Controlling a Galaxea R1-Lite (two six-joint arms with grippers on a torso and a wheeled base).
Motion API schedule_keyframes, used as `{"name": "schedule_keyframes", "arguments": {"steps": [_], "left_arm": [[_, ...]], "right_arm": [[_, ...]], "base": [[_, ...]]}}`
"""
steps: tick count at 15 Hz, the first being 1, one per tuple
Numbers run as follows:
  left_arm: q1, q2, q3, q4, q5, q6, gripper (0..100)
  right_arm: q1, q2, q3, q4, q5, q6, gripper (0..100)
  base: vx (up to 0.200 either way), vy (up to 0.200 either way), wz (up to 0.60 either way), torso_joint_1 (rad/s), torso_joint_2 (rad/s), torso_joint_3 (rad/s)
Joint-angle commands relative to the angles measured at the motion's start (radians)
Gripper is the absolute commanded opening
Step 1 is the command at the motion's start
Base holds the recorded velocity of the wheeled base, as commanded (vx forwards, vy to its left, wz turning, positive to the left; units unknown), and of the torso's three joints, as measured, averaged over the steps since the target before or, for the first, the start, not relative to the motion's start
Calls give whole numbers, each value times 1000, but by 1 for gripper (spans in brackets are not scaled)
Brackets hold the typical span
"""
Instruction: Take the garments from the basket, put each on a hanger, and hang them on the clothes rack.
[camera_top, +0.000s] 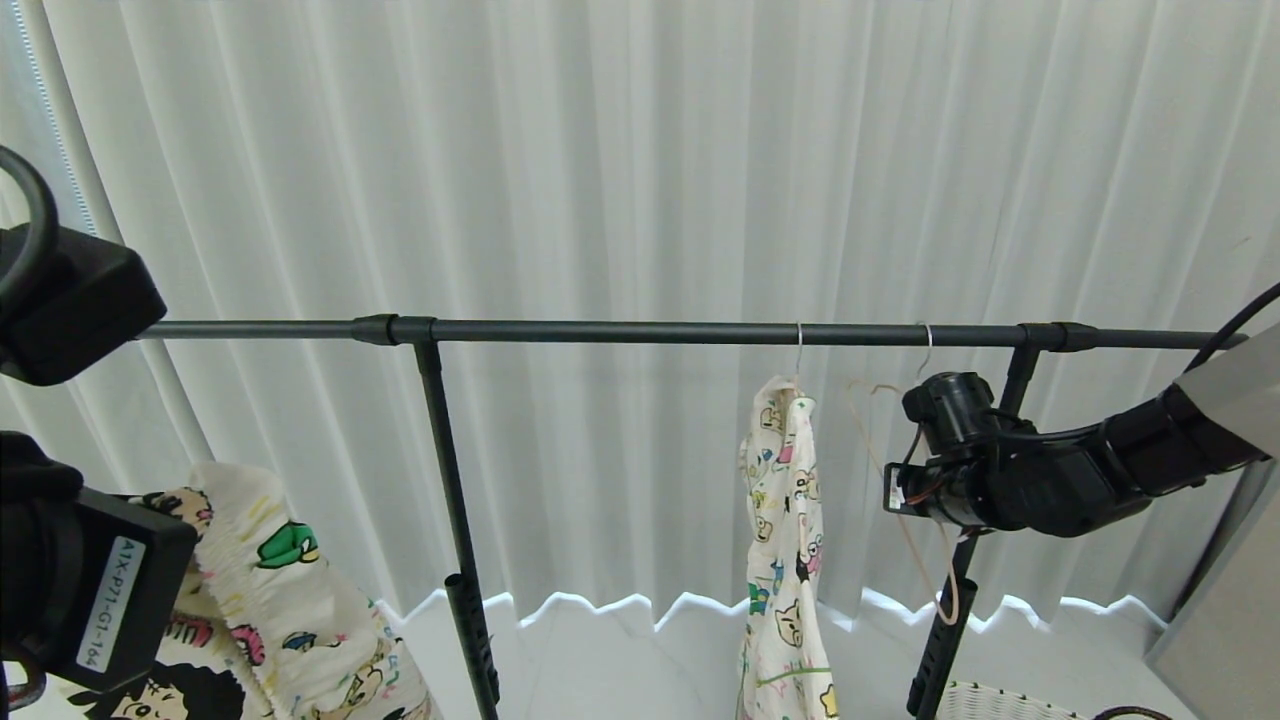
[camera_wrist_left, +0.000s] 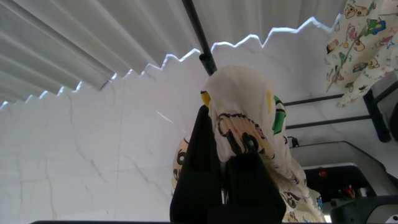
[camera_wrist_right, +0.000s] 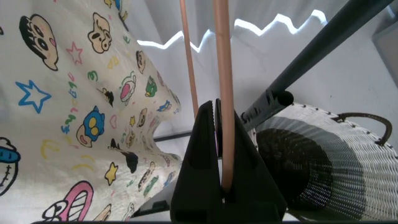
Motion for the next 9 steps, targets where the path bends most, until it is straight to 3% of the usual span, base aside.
{"name": "schedule_keyframes", "arguments": {"steps": [1, 9], "left_arm": [[0, -3, 0, 0, 2, 0, 0], [-2, -8, -3, 0, 28, 1, 0]], "right_arm": [[3, -25, 0, -2, -4, -1, 0], [24, -162, 47, -11, -16, -26, 0]], "base": [[0, 0, 0, 0, 0, 0], [0, 0, 0, 0, 0, 0]]}}
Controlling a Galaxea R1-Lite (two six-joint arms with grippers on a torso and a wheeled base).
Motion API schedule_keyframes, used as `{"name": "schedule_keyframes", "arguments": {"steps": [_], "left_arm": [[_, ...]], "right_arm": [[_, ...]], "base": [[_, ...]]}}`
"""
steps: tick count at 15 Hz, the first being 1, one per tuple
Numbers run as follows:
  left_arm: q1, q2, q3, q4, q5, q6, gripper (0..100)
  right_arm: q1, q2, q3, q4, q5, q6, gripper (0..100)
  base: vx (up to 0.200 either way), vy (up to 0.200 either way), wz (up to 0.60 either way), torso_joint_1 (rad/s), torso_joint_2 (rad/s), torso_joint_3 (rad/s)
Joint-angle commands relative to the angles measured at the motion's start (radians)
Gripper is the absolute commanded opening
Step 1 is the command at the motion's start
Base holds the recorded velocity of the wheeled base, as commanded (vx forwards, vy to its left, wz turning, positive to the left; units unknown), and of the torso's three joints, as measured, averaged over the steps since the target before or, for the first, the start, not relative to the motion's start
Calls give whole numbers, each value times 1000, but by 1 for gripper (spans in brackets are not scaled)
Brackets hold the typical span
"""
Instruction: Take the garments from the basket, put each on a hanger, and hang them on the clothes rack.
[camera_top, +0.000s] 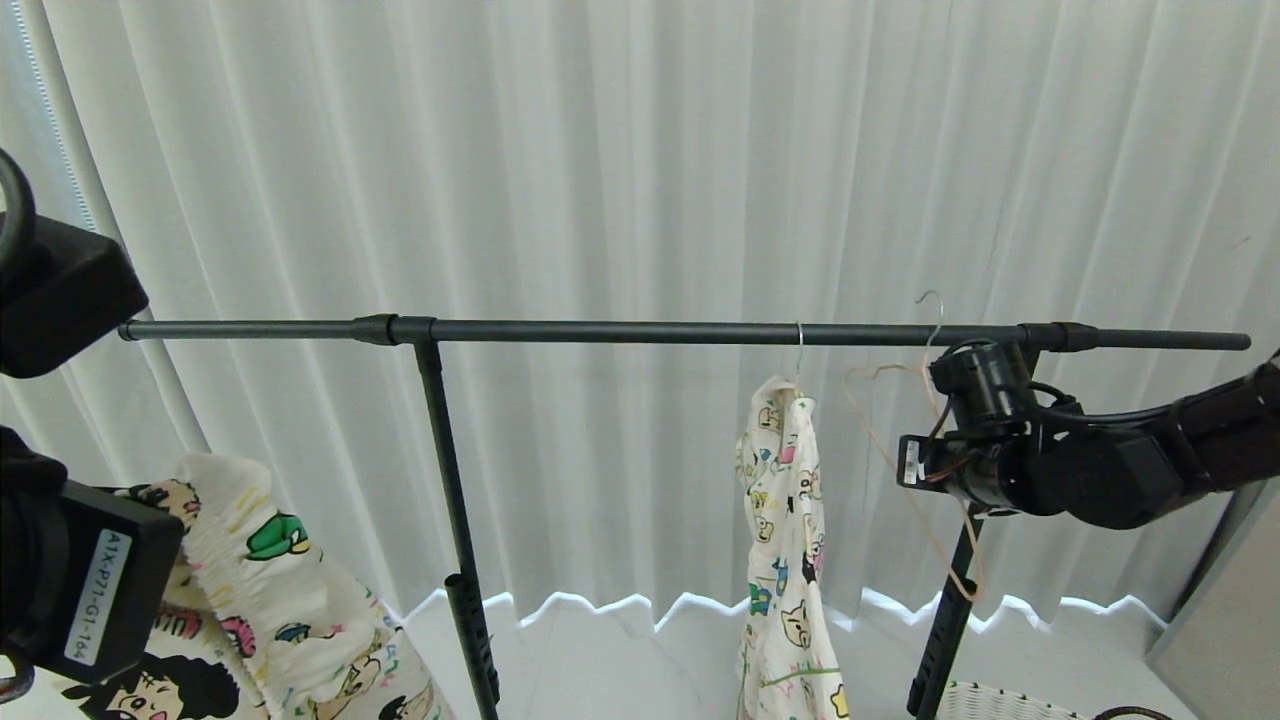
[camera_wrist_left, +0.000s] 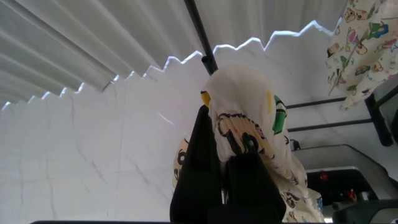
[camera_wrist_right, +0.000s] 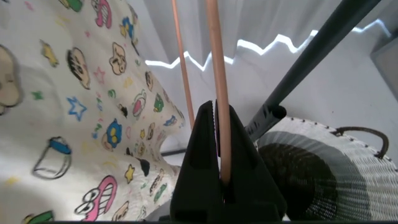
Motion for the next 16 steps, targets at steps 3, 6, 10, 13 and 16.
{"name": "schedule_keyframes", "arguments": {"steps": [3, 6, 10, 13, 16], "left_arm": [[-1, -14, 0, 1, 14, 0, 0], [0, -19, 4, 1, 37, 0, 0], [-1, -14, 7, 1, 63, 0, 0], [-1, -16, 9, 1, 66, 0, 0], [-1, -19, 7, 1, 66, 2, 0]], "right_arm": [[40, -75, 58, -20, -36, -18, 0], [82, -159, 136, -20, -52, -22, 0], [123, -297, 249, -20, -52, -50, 0], [183, -394, 347, -20, -53, -107, 0], [243, -449, 403, -20, -53, -113, 0]], "base": [[0, 0, 0, 0, 0, 0], [0, 0, 0, 0, 0, 0], [-50, 0, 0, 1, 1, -1], [-200, 0, 0, 4, 5, -1], [-200, 0, 0, -9, 1, 2]]}}
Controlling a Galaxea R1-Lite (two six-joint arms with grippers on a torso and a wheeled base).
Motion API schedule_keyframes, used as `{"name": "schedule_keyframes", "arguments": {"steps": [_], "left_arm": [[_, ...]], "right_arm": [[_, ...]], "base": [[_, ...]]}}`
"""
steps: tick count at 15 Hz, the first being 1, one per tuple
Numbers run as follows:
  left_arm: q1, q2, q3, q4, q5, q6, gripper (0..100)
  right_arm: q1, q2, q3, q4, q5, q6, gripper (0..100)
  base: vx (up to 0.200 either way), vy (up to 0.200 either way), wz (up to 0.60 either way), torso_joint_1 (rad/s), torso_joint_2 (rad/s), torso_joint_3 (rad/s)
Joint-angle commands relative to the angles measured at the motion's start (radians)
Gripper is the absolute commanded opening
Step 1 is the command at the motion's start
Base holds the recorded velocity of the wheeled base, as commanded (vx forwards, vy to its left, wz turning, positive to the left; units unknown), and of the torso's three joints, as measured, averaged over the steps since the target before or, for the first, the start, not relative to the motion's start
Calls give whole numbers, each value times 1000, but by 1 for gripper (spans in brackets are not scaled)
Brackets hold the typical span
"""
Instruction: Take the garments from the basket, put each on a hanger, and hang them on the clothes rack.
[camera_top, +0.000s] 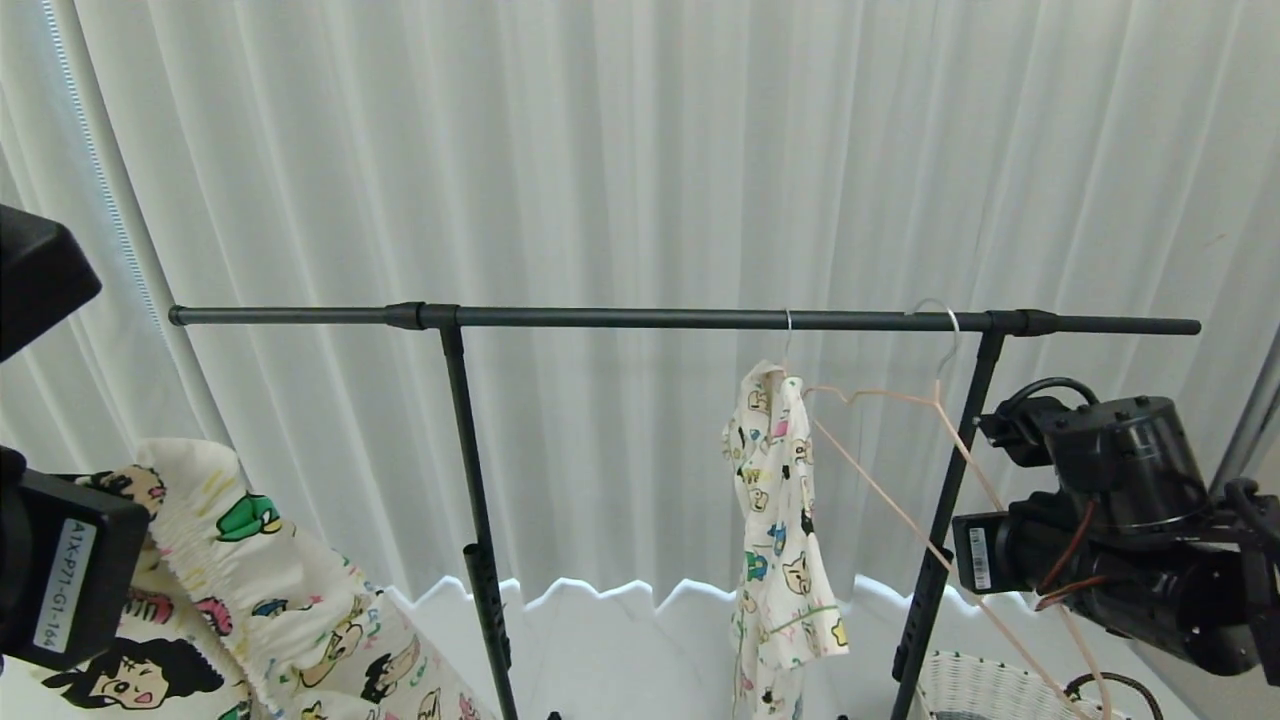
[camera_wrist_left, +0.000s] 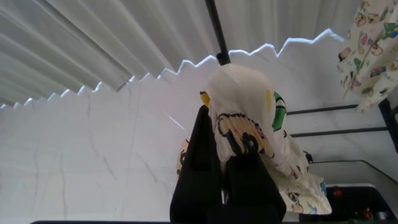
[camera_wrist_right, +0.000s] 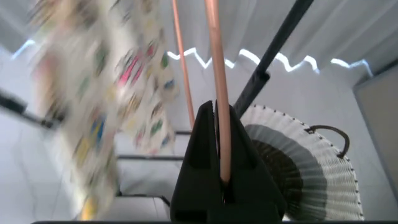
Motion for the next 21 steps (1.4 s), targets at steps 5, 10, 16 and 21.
{"name": "schedule_keyframes", "arguments": {"steps": [5, 10, 16, 21], "left_arm": [[0, -1, 2, 0, 3, 0, 0], [0, 1, 77, -4, 3, -3, 0], [-18, 22, 99, -42, -126, -55, 0], [48, 151, 5, -42, -172, -239, 0]], "right_arm": [[87, -112, 26, 1, -43, -3, 0], [382, -219, 51, -1, -14, 3, 0], [684, -317, 110, -1, 101, 5, 0], [747, -313, 106, -1, 106, 3, 0]], "base": [[-200, 0, 0, 3, 3, 2], [-200, 0, 0, 0, 2, 3], [0, 0, 0, 0, 0, 0], [0, 0, 0, 0, 0, 0]]}}
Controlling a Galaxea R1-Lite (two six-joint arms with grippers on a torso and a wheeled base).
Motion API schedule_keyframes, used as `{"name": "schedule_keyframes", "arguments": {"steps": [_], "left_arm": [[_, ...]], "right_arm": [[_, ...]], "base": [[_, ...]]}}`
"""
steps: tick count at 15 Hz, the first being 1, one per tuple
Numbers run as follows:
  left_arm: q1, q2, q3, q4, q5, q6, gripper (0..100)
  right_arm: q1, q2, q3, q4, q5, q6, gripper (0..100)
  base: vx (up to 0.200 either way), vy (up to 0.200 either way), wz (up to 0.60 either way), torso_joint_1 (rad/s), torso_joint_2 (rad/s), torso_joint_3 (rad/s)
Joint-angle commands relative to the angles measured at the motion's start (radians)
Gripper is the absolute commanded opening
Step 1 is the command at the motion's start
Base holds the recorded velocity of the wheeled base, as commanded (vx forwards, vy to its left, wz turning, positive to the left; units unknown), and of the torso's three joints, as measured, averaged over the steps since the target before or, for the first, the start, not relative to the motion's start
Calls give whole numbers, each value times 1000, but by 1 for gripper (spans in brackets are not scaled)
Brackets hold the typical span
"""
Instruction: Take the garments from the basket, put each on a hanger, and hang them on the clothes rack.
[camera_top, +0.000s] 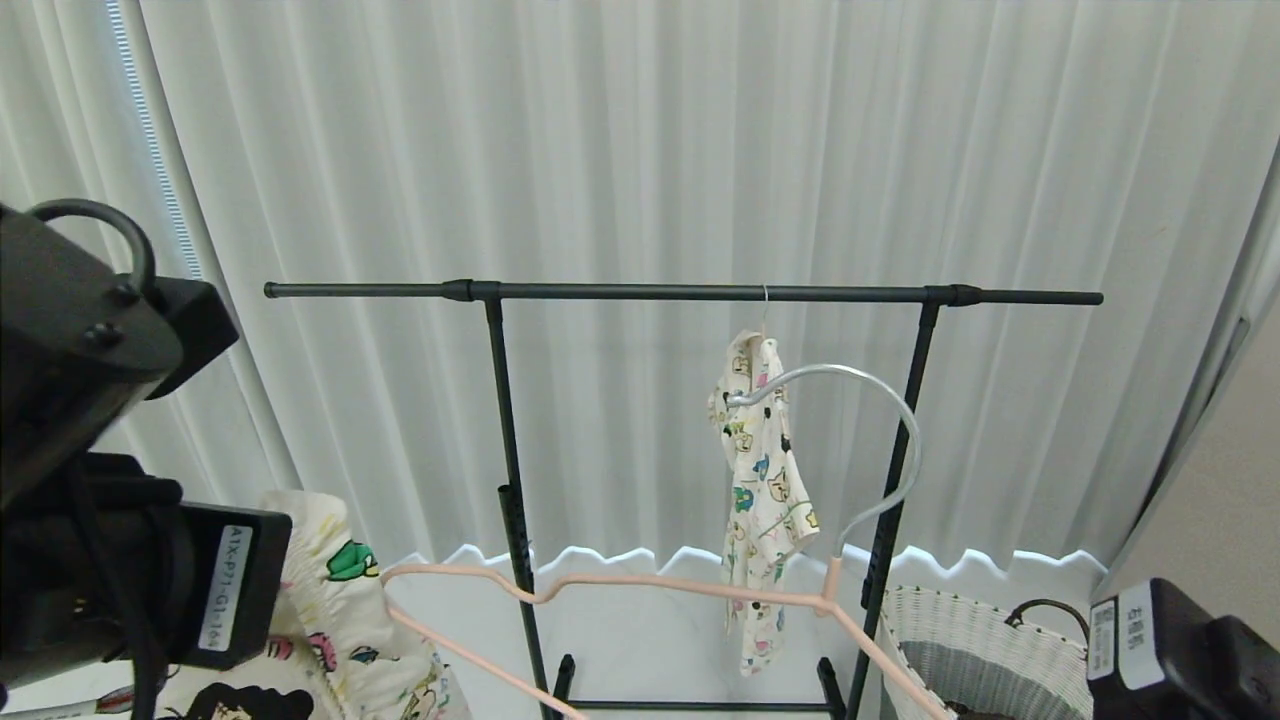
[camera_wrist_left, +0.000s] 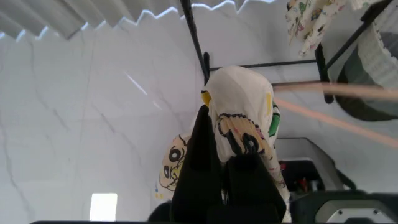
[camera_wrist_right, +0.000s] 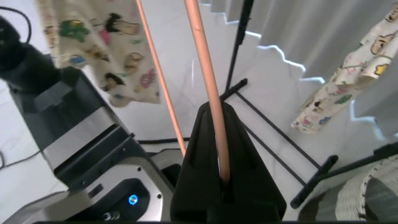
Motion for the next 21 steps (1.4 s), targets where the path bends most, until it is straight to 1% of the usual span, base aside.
{"name": "schedule_keyframes", "arguments": {"steps": [1, 2, 4, 6, 7, 10, 13, 14, 15, 16, 17, 18, 21], "left_arm": [[19, 72, -28, 2, 1, -40, 0], [21, 86, -28, 0, 1, -55, 0], [45, 103, -22, 2, 12, -57, 0], [84, 135, -22, 2, 59, -57, 0], [90, 141, -24, 0, 75, -57, 0], [90, 143, -22, 0, 73, -58, 0], [88, 140, -30, 0, 73, -57, 0], [88, 137, -28, 0, 73, -57, 0], [88, 132, -28, 2, 75, -57, 0], [88, 132, -28, 0, 75, -57, 0], [87, 126, -28, 0, 75, -58, 0], [87, 126, -27, 0, 75, -58, 0], [76, 126, -28, 0, 75, -58, 0]], "right_arm": [[11, 2, -7, -2, 0, -2, 0], [11, 2, -8, -2, 0, -2, 0], [11, 0, -11, -2, -1, -3, 0], [11, -1, -19, -2, 0, -3, 0], [11, 0, -23, -2, 3, -3, 0], [11, 6, -33, -3, 26, -3, 0], [7, 42, -36, -6, 28, 1, 0], [7, 65, -33, -32, 28, 1, 0], [4, 111, -30, -88, 23, 1, 0], [1, 122, -30, -101, 23, 1, 0], [-16, 183, -31, -172, 20, -2, 0], [-22, 210, -33, -201, 17, -3, 0], [-24, 270, -36, -240, -38, -6, 0]], "base": [[0, 0, 0, 0, 0, 0], [0, 0, 0, 0, 0, 0], [0, 0, 0, 0, 0, 0], [0, 0, 0, 0, 0, 0], [0, 0, 0, 0, 0, 0], [0, 0, 0, 0, 0, 0], [0, 0, 0, 0, 0, 0], [0, 0, 0, 0, 0, 0], [0, 0, 0, 0, 0, 0], [0, 0, 0, 0, 0, 0], [0, 0, 0, 0, 0, 0], [0, 0, 0, 0, 0, 0], [0, 0, 0, 0, 0, 0]]}}
